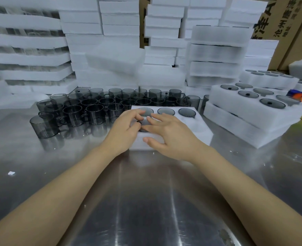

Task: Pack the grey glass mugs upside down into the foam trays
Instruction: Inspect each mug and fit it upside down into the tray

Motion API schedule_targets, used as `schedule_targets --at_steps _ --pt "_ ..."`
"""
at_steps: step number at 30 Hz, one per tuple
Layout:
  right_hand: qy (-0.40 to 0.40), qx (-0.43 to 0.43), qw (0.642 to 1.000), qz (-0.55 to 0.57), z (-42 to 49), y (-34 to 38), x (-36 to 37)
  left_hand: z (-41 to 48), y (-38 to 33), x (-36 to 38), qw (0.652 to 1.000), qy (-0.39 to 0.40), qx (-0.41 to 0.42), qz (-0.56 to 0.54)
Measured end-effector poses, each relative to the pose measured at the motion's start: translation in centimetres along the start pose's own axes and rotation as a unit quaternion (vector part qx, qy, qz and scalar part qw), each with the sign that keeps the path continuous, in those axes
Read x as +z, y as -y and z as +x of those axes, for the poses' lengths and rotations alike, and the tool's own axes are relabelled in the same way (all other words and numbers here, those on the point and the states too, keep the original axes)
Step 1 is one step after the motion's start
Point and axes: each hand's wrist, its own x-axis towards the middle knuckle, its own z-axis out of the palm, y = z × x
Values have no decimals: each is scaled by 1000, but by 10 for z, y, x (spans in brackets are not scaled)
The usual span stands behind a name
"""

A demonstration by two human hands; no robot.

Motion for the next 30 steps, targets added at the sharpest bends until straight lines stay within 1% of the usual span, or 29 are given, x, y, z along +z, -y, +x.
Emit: schedule_targets --at_steps 2,4,5,6,8,9,10,12,13,16,17,20,23,25,28,30 --pt "13 -2 1000 8 1 1 -1 -1 -1 2 1000 -10 -3 15" --pt "-3 29 996 89 1 0 -5 -2 0 5 999 -23 -2 37" --pt "-37 54 987 145 1 -3 -9 -3 2 7 999 -28 1 41" --pt "-89 84 975 185 1 -8 -14 -3 3 9 999 -33 5 38" --pt "-196 161 942 218 6 -31 -26 -4 4 11 998 -48 19 28" --pt "-227 206 924 230 10 -47 -31 -3 4 11 998 -56 27 30" --pt "-236 251 908 237 14 -63 -34 -2 4 11 997 -61 31 35" --pt "-207 315 893 247 20 -89 -34 -1 5 12 996 -67 38 45" --pt "-176 327 896 244 22 -99 -28 -1 6 12 995 -69 43 48" --pt "-59 334 921 193 29 -117 -11 1 5 13 995 -73 44 49" --pt "-33 333 923 187 33 -120 -8 1 5 13 995 -74 41 49" --pt "-1 324 934 149 45 -125 -9 0 4 14 995 -76 37 49" --pt "37 340 932 118 50 -127 -8 0 4 13 996 -70 41 43" --pt "18 349 932 95 50 -128 -5 0 5 13 995 -71 45 46" --pt "-66 373 923 63 47 -125 -6 0 6 13 995 -75 54 49" --pt "-127 372 917 60 45 -121 -8 0 6 12 995 -72 54 50"
